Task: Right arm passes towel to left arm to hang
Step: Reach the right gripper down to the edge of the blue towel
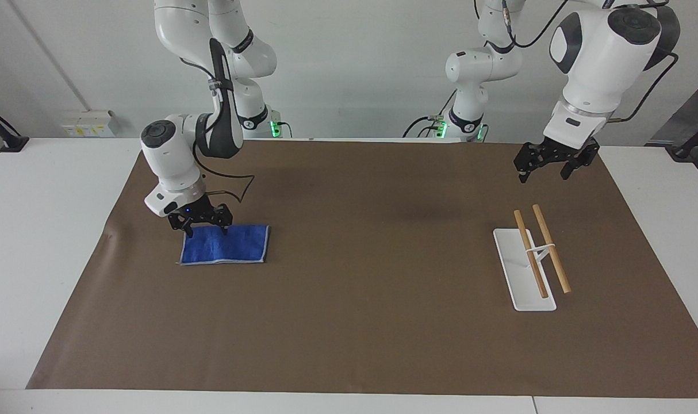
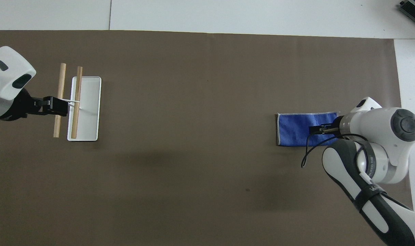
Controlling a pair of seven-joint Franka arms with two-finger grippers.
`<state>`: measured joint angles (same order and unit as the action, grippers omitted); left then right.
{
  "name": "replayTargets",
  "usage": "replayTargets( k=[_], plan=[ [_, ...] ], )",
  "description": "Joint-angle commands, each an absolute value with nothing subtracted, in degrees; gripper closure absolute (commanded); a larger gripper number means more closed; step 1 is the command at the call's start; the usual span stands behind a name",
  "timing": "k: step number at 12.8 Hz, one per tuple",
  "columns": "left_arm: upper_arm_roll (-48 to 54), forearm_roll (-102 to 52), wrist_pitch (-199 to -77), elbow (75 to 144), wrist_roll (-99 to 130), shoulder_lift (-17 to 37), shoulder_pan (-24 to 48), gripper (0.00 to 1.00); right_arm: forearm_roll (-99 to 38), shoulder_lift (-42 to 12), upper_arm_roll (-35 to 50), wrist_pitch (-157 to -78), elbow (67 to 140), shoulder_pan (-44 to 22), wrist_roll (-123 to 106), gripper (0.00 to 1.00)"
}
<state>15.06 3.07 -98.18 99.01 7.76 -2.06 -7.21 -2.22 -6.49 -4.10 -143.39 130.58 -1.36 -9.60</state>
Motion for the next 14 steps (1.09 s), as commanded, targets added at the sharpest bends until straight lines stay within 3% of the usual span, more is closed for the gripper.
replayTargets(
  k=[1,8,9,10,11,12,14],
  plan=[
    [15.03,2.37,-98.79,100.28,8.09,-3.25,-7.56,0.00,-3.69,-7.29,-3.87,-146.94,132.27,-1.05,-11.78,0.00],
    [15.03,2.37,-98.79,100.28,8.09,-3.25,-7.56,0.00,-3.69,-9.14,-3.78,-151.43,134.38,-0.97,-12.66,0.00],
    [15.03,2.37,-98.79,100.28,8.09,-3.25,-7.56,0.00,-3.69,-9.14,-3.78,-151.35,134.47,-1.05,-12.66,0.21],
    [15.03,2.37,-98.79,100.28,8.09,-3.25,-7.56,0.00,-3.78,-9.23,-3.78,-151.35,134.39,-1.05,-12.48,0.66],
    [15.03,2.37,-98.79,100.28,8.09,-3.25,-7.56,0.00,-3.78,-9.23,-3.61,-151.26,134.38,-1.05,-11.96,0.91],
    [15.03,2.37,-98.79,100.20,8.09,-3.25,-7.56,0.00,-4.13,-9.23,-3.52,-150.65,134.04,-1.14,-11.61,1.00],
    [15.03,2.37,-98.79,100.20,8.09,-3.25,-7.56,0.00,-6.05,-8.79,-2.99,-148.90,132.81,-1.67,-11.16,1.00]
  ],
)
